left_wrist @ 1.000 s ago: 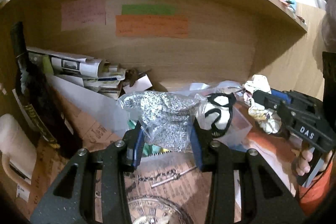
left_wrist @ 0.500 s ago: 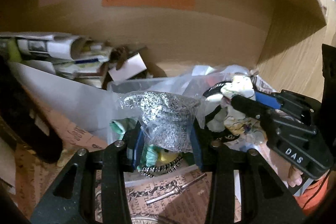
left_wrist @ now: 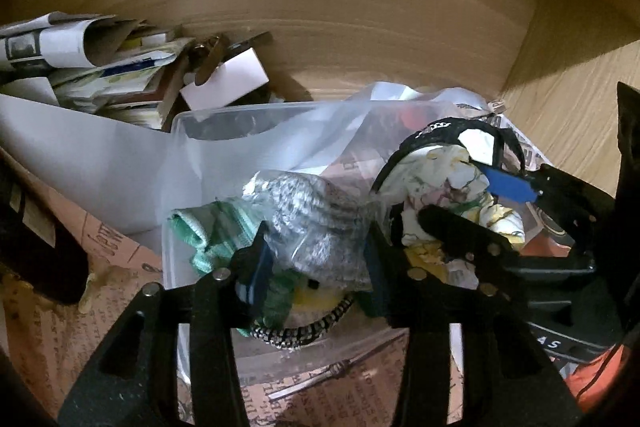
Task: Organize soft objects
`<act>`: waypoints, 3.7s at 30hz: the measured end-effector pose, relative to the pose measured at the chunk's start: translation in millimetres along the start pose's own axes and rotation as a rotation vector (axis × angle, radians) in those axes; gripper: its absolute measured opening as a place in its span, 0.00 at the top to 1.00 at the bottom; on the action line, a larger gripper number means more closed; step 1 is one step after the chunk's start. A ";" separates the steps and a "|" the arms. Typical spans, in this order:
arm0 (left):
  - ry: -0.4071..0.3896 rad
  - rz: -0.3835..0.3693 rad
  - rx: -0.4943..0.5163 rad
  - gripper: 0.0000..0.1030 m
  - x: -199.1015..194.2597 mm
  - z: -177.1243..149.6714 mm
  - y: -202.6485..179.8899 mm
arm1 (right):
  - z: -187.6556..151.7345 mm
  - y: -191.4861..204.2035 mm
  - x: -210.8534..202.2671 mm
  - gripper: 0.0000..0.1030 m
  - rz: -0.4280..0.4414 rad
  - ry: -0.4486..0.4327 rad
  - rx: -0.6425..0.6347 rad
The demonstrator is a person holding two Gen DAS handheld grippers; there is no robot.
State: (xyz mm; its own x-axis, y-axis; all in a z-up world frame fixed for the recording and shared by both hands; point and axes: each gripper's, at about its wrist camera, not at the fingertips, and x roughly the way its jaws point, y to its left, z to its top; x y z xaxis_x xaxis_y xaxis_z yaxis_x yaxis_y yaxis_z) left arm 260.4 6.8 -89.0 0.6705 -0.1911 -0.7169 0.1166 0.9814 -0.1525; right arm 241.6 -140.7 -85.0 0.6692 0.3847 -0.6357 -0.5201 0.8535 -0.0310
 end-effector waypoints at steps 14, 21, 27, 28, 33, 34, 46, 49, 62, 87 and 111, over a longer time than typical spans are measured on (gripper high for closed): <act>-0.249 0.052 0.040 0.41 -94.7 -7.8 -17.2 | 10.3 4.7 -77.4 0.33 -0.006 -0.183 0.000; -0.410 0.070 0.044 0.32 -158.2 -20.7 -28.2 | 8.6 10.0 -143.5 0.25 -0.012 -0.349 0.005; -0.513 0.086 0.053 0.25 -201.0 -38.5 -39.3 | -0.7 12.4 -185.4 0.17 -0.021 -0.457 0.035; -0.524 0.091 0.057 0.25 -205.7 -41.3 -39.6 | -2.4 12.1 -190.7 0.16 -0.022 -0.470 0.041; -0.592 0.128 0.066 0.09 -227.8 -58.4 -49.6 | -11.8 12.4 -205.9 0.03 -0.022 -0.519 0.069; -0.598 0.129 0.066 0.08 -230.3 -60.7 -50.5 | -13.5 13.3 -208.4 0.02 -0.026 -0.524 0.071; -0.624 0.123 0.059 0.01 -240.6 -72.8 -57.8 | -27.2 22.0 -219.8 0.00 -0.023 -0.535 0.059; -0.620 0.122 0.058 0.01 -239.3 -72.6 -58.8 | -28.1 23.7 -220.4 0.00 -0.024 -0.538 0.054; -0.611 0.124 0.057 0.00 -235.9 -71.5 -61.2 | -27.8 25.1 -217.4 0.00 -0.020 -0.535 0.058; -0.605 0.135 0.051 0.00 -234.3 -72.1 -61.1 | -28.1 24.6 -216.3 0.00 -0.012 -0.530 0.062; -0.602 0.132 0.049 0.00 -233.1 -72.8 -61.3 | -28.8 27.6 -214.9 0.00 -0.009 -0.526 0.068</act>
State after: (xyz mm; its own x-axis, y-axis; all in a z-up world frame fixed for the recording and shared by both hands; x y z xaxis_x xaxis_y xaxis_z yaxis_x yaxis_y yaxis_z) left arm 43.6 -10.2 37.9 0.9756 -0.0383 -0.2160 0.0287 0.9985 -0.0471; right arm 68.2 -210.0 28.6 0.8581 0.4871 -0.1624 -0.4897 0.8715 0.0263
